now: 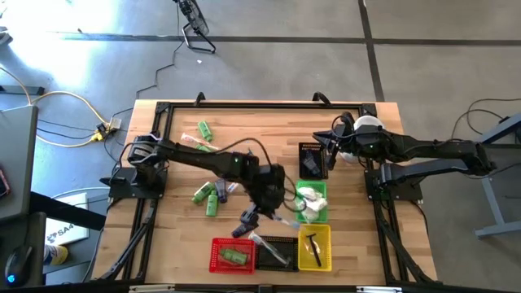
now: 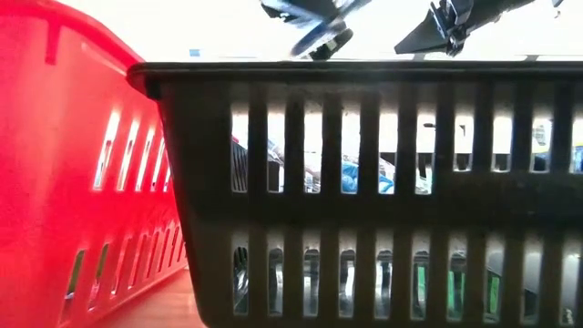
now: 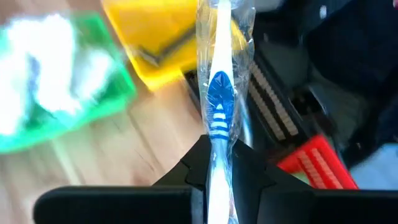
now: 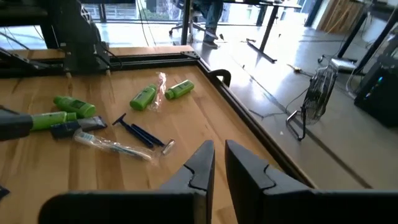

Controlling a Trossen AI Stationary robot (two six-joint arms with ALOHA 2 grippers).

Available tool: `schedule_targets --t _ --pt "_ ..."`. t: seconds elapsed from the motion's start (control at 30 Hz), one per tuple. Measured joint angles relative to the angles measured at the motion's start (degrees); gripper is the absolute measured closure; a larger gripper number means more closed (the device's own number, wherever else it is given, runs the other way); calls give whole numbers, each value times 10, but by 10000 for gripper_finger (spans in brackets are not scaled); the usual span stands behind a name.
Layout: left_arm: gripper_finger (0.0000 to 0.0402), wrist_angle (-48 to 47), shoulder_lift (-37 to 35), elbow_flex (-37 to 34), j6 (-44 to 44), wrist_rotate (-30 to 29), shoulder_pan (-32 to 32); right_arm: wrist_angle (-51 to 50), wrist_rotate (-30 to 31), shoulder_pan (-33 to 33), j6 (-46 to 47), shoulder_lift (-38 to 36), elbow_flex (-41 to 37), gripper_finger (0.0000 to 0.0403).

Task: Pick & Place Travel size toiletries
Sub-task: Put the dark blue toothbrush into the bottom black bin

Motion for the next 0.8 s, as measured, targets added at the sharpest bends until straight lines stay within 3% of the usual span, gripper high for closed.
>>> schedule_targets --t 0.37,0.67,0.8 --pt "368 -3 -33 0 6 -1 59 0 25 0 -38 0 0 373" --pt "368 13 -37 0 -13 -9 40 0 22 0 -32 0 0 373" --pt "368 13 -37 0 -36 -48 23 0 -4 0 -32 0 0 373"
